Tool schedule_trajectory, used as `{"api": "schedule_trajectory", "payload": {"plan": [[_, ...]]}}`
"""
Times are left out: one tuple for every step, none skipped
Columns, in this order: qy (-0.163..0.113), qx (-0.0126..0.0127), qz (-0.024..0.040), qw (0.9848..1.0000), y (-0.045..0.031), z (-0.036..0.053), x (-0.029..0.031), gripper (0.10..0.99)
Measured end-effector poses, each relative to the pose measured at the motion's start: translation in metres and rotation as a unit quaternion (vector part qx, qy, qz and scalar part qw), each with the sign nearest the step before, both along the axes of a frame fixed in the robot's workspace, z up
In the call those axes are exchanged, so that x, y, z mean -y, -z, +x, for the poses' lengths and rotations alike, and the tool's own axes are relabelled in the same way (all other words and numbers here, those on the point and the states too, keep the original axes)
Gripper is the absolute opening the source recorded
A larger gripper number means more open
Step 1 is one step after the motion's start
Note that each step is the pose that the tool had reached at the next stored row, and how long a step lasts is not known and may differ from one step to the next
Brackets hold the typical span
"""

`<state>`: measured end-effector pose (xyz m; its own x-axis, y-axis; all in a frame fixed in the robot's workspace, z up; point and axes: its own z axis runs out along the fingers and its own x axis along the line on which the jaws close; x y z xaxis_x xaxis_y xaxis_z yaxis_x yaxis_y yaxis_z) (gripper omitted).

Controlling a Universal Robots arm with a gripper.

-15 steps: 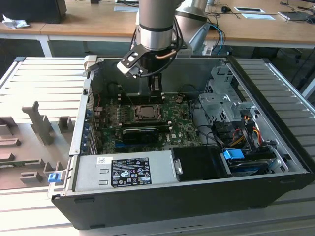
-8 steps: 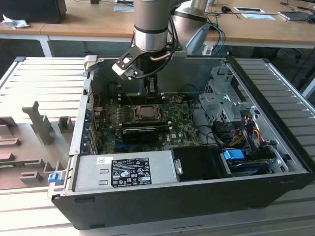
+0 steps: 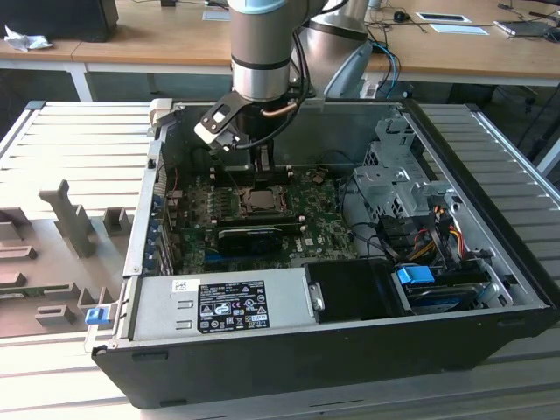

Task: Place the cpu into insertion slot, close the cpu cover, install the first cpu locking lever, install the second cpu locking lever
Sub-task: 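Close the cpu cover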

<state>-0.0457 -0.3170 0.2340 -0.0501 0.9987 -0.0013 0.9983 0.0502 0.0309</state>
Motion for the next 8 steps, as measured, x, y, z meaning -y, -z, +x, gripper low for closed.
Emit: {"api": "schedule_trajectory", "payload": {"plan": [[-0.002,0.0001,0.0001,1.0000,0.0002,-0.0001,0.0001,0.106],[-0.005,0.0001,0.0001,1.0000,0.0003,-0.0003,0.0004,0.106],[-0.008,0.0000,0.0000,1.0000,0.0003,-0.0005,0.0008,0.106],[-0.010,0.0000,0.0000,0.9999,0.0004,-0.0008,0.0020,0.106],[-0.012,0.0000,0.0000,0.9999,0.0005,-0.0008,0.0042,0.106],[-0.012,0.0000,0.0001,0.9999,0.0005,-0.0008,0.0050,0.106],[-0.012,0.0000,0.0001,0.9999,0.0005,-0.0009,0.0054,0.106],[-0.012,0.0000,0.0001,0.9999,0.0005,-0.0009,0.0062,0.106]]}}
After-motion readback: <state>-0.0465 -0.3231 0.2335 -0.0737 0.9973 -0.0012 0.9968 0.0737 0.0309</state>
